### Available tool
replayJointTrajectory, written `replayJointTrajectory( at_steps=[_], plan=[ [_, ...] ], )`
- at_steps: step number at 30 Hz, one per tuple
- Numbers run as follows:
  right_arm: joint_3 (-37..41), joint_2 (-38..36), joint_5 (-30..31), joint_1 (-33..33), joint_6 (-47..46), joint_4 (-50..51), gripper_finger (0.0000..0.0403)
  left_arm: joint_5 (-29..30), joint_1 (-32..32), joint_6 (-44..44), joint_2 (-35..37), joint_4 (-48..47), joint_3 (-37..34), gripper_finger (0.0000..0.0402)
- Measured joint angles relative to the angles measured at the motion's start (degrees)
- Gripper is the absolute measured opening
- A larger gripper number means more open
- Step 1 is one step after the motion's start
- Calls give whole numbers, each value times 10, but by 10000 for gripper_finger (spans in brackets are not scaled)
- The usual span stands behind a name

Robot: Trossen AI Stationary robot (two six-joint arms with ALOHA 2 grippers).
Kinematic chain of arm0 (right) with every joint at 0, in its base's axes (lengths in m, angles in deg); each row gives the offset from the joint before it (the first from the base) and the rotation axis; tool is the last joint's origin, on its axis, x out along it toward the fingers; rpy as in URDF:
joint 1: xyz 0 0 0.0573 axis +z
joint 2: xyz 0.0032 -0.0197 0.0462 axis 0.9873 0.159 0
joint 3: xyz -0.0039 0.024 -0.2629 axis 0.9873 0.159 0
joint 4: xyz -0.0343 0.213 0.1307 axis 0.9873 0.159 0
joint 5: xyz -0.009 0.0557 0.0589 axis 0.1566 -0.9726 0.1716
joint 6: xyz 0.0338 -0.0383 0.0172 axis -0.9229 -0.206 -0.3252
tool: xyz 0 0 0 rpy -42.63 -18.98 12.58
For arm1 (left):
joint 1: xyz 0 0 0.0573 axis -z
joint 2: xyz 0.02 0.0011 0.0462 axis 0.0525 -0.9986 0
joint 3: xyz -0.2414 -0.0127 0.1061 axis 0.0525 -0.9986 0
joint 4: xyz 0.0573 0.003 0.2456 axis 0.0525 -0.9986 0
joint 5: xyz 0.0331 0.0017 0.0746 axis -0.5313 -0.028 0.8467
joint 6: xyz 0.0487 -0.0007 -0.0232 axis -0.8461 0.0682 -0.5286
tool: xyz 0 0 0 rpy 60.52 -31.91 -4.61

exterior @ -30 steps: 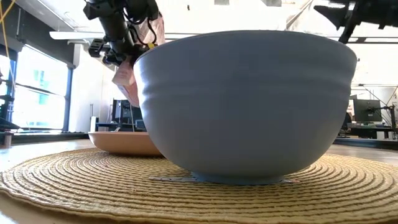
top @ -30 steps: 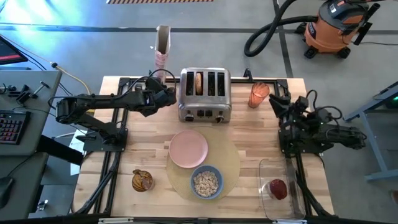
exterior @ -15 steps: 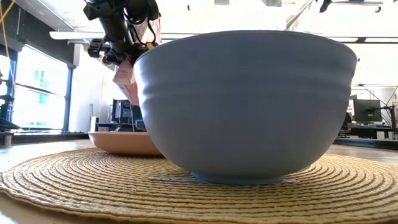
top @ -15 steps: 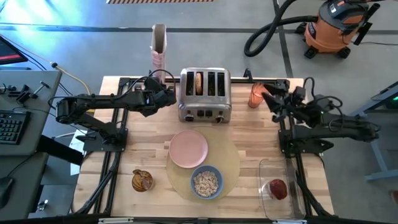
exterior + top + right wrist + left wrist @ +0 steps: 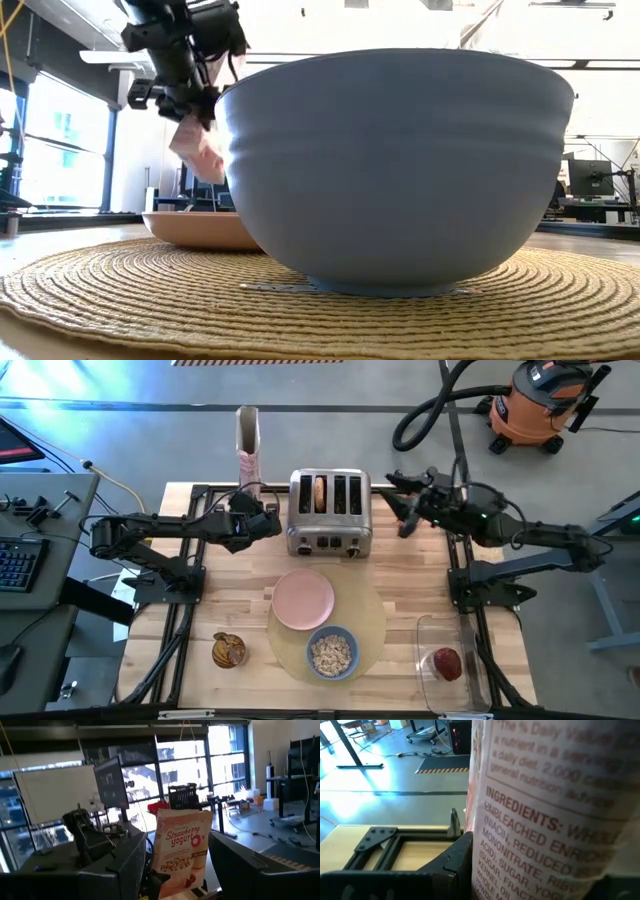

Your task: Arrange a breakfast setting

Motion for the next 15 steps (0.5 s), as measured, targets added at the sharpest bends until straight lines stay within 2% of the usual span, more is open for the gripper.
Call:
replayJointTrajectory(
  at_steps=[6,15],
  plan=[
    [-93,77,16,0,-11,62,204,10,19,32,0,5,-26,117],
    [-184,166,93,0,-52,133,204,12,20,109,0,10,-88,117]
  ],
)
